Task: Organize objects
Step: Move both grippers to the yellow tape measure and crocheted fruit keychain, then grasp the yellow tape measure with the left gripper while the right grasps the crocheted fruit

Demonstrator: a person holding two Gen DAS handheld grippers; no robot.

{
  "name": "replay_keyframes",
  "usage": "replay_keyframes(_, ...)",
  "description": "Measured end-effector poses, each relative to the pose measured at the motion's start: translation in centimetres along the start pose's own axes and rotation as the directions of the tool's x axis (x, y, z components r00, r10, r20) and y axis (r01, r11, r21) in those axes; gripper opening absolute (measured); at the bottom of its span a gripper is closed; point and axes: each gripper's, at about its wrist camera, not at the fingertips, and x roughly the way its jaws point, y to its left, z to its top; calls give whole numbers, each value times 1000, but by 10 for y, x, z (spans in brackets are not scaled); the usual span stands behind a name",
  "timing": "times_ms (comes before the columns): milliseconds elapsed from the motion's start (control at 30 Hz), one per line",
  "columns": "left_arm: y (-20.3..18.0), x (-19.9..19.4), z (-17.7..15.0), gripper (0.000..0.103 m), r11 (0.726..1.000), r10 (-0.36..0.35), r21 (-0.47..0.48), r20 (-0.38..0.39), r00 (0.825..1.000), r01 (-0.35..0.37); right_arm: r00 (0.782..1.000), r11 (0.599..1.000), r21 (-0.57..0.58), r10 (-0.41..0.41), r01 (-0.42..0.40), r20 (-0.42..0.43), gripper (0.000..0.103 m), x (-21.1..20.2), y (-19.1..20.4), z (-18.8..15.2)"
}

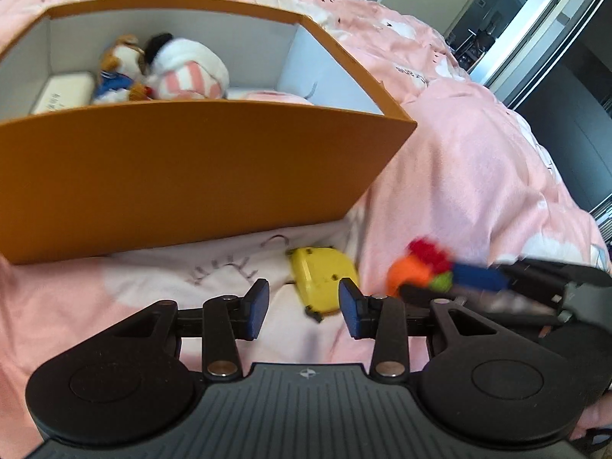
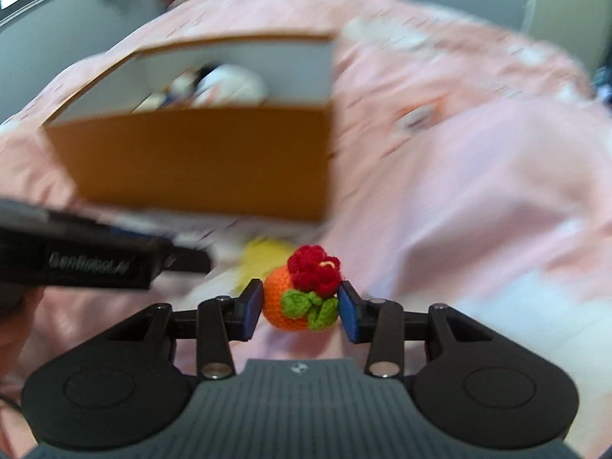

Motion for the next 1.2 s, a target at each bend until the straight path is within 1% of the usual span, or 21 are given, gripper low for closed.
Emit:
replay_keyframes(33,-1,5,2,53,1000,-12,-10,-4,1000,12,1000,1000,7,-15,15,6,44,1,-5,1)
replay_keyframes(67,-1,12,3,54,999,-23,-25,-15,1000,23,1000,1000,25,-9,9,-3,44,4,-10,2)
replay_keyframes(167,2,34,5,54,996,-37,-84,-61,997,32,998,996,82,34,-30,-46,44,16,-21,-1)
replay_keyframes(267,9,49,7,57,988,-49,-148,-71,996,38,997,994,102,55,-49,-59,44,23,-28,-3)
replay_keyframes(367,14,61,9,57,981,-49,-193,-78,996,33,994,989,128,80,-71,-69,44,29,-34,-5)
replay_keyframes(433,16,66,9,57,977,-62,-207,-75,995,45,993,987,139,94,-83,-77,45,33,-35,-5)
replay_keyframes(633,17,76,10,57,976,-98,-201,-74,992,82,988,981,161,125,-109,-94,45,45,-40,-4)
replay_keyframes(700,19,76,10,52,973,-110,-210,-67,992,93,987,980,165,128,-111,-96,45,47,-41,-4)
replay_keyframes(800,20,71,10,39,971,-110,-217,-52,993,96,987,980,166,129,-112,-98,45,48,-41,-4)
replay_keyframes(867,22,66,9,33,969,-114,-226,-39,993,102,987,981,162,124,-107,-100,45,49,-39,-4)
replay_keyframes(933,19,59,9,31,971,-112,-213,-24,993,104,988,983,153,117,-100,-101,45,49,-38,-3)
replay_keyframes(1067,9,40,8,26,984,-92,-150,18,996,94,991,988,131,93,-80,-98,45,45,-34,-2)
replay_keyframes(1200,9,12,4,25,993,-74,-89,85,994,82,995,993,102,70,-62,-71,45,35,-28,0)
